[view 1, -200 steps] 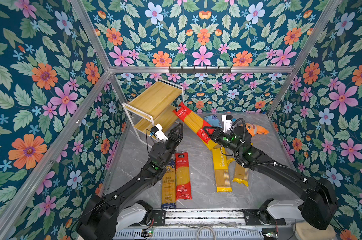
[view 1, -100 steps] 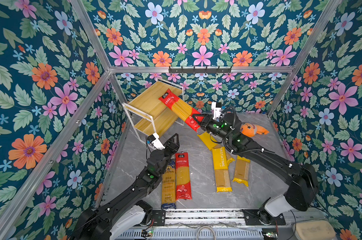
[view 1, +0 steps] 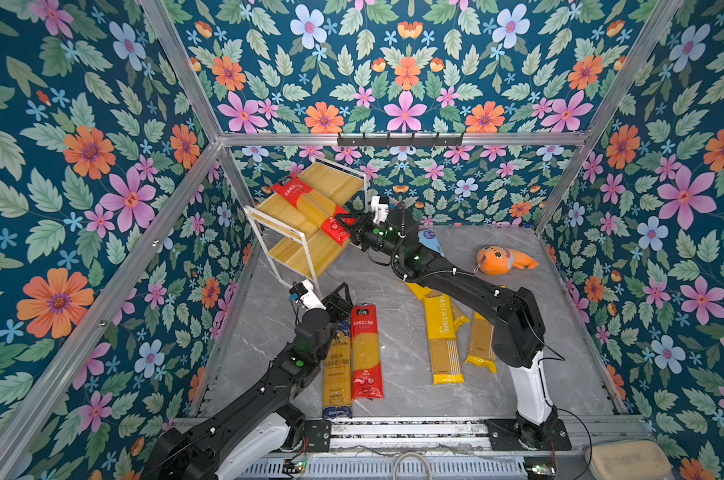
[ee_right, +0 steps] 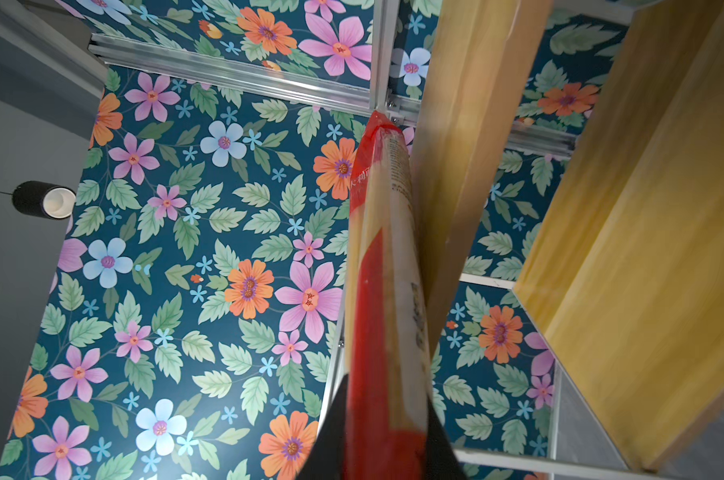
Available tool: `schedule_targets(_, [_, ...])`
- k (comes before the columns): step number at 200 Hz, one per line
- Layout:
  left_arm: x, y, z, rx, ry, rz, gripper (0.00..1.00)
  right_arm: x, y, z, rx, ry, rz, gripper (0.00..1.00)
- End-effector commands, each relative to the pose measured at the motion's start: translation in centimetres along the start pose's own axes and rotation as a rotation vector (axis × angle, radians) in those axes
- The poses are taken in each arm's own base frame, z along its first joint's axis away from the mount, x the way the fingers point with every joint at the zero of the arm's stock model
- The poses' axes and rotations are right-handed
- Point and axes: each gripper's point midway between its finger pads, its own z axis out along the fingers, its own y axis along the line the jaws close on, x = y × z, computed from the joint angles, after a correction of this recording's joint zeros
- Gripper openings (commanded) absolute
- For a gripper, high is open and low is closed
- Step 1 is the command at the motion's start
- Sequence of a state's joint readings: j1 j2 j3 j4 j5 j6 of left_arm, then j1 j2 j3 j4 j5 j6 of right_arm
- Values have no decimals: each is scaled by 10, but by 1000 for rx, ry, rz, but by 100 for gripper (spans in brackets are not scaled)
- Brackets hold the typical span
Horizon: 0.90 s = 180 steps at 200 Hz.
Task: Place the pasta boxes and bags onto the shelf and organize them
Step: 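Lay the red pack onto the upper shelf tier with the right gripper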
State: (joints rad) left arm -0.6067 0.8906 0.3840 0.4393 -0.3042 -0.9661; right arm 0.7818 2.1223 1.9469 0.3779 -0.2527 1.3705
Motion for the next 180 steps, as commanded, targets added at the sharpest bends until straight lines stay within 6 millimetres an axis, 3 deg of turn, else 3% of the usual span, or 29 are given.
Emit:
schedule_targets(1, [-2, 1, 0, -6, -7, 18, 54, 13, 25, 13, -83, 47, 46, 30])
schedule_targets(25, [0, -1, 1, 0, -1, 20, 54, 25, 27, 25, -76, 112, 44, 52])
schedule_targets(49, [1, -2, 2, 5, 2, 19, 54, 30, 19, 21, -36, 139, 39, 58])
schedule_targets(98, [5, -2, 5, 10, 14, 18, 54, 43, 5, -7, 43, 169, 9, 63])
schedule_targets(136, [10, -4, 9, 20, 30, 12, 54, 44, 5, -14, 48, 171, -10, 58])
schedule_targets(180, [12, -2, 9, 14, 33, 21, 54, 39, 1, 0, 64, 172, -33, 34])
